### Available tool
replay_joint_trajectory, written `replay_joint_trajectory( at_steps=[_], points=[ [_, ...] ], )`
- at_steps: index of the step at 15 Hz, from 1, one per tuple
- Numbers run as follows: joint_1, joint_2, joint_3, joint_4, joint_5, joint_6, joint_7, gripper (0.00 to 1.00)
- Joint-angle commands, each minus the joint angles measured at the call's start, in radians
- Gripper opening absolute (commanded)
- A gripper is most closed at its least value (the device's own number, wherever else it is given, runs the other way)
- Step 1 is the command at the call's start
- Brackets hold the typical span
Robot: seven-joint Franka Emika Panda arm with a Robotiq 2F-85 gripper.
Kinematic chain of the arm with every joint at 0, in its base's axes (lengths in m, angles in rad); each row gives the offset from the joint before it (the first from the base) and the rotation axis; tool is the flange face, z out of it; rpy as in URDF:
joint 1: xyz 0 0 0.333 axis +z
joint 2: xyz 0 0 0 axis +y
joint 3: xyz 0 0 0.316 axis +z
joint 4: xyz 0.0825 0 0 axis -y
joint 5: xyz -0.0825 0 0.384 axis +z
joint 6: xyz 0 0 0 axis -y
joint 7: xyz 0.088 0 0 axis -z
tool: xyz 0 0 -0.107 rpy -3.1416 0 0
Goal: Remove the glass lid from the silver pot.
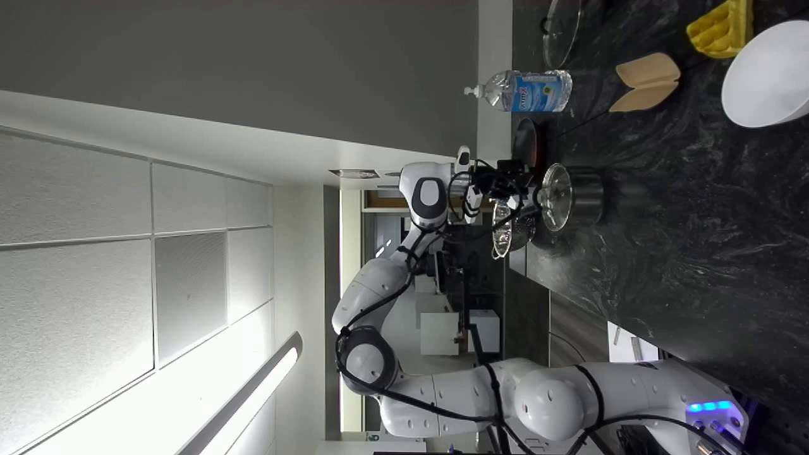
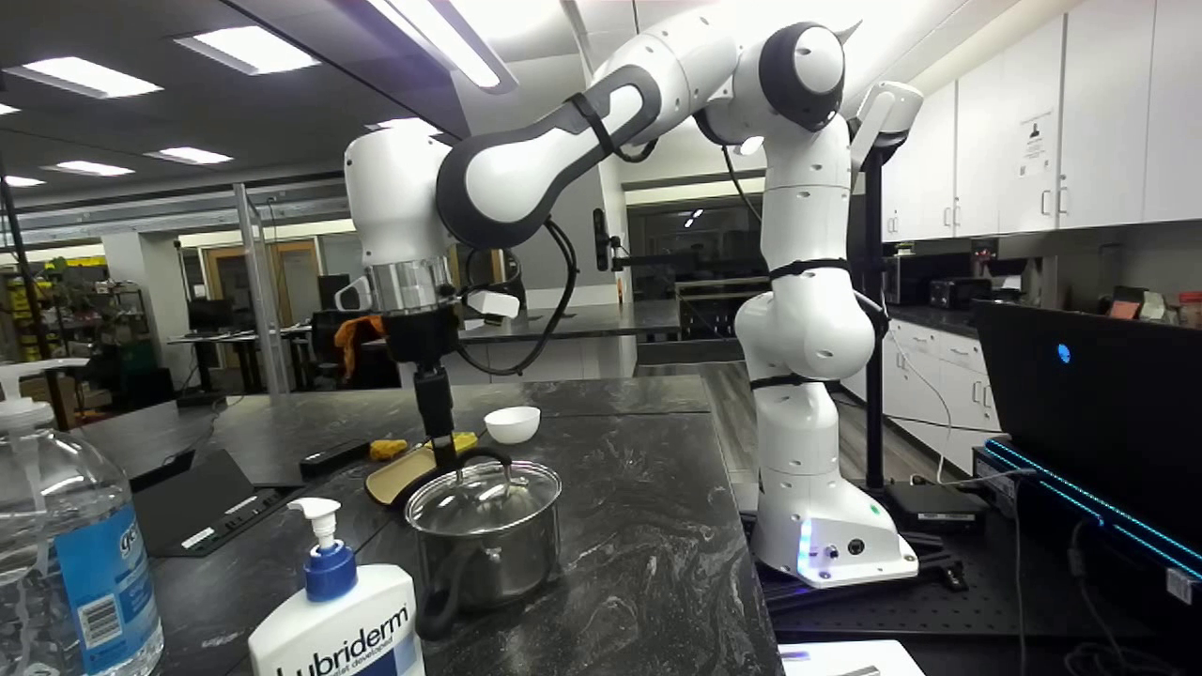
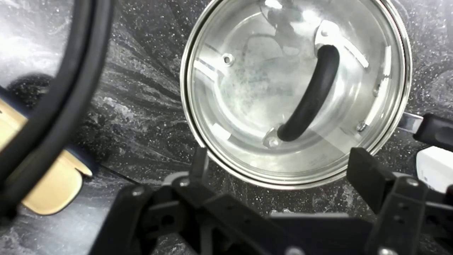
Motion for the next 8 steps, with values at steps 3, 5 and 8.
replay_joint_trajectory(
  at_steps=[3, 5, 8],
  points=[
    [-0.007, 0.034, 0.008, 0.04, 0.014, -0.044, 0.127, 1.0],
    [-0.009, 0.038, 0.007, 0.04, 0.014, -0.051, 0.175, 1.0],
    [-0.011, 0.033, 0.007, 0.035, 0.008, -0.062, 0.237, 1.0]
  ],
)
